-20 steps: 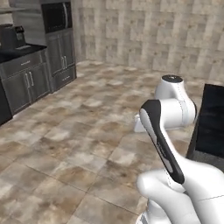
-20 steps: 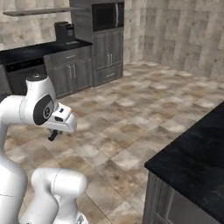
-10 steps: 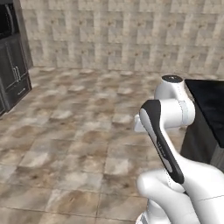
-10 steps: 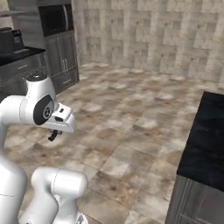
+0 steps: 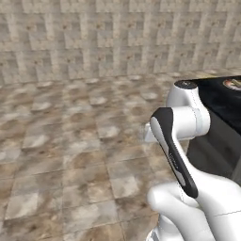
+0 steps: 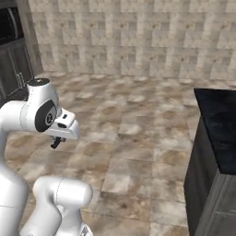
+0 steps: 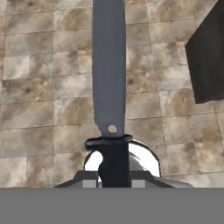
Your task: Retrieve the butter from the fridge and place it on a plate on the dining table. Then retrieve the butter knife by the fridge and place it near the plate.
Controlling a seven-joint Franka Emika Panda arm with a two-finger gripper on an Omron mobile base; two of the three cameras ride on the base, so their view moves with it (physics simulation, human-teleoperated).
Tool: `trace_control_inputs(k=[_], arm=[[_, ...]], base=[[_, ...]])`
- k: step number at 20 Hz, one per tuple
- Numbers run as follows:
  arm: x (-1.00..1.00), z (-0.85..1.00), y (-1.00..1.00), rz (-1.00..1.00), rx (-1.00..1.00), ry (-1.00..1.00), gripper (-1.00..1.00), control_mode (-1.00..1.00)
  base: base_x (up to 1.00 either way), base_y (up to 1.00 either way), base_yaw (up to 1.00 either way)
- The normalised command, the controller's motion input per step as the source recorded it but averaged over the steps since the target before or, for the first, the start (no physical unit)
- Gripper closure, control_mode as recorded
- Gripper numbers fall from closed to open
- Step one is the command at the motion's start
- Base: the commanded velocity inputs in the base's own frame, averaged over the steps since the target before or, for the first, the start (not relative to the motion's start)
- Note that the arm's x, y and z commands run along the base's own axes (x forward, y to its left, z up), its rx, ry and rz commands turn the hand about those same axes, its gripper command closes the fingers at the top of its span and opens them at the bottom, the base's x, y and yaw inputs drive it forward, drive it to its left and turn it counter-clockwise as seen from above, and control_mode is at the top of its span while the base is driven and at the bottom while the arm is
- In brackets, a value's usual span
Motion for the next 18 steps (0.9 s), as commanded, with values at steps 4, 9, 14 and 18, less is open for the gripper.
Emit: trace_control_inputs(k=[4, 9, 14, 18], arm=[[0.0, 0.0, 0.0, 0.0, 0.0, 0.0, 1.0, 1.0], [0.0, 0.0, 0.0, 0.0, 0.0, 0.0, 1.0, 1.0], [0.0, 0.0, 0.0, 0.0, 0.0, 0.0, 1.0, 1.0], [0.0, 0.0, 0.0, 0.0, 0.0, 0.0, 1.0, 1.0]], base=[[0.63, 1.0, -0.55], [0.95, 0.88, -0.57], [1.0, 0.78, -0.61], [1.0, 0.79, -0.61]])
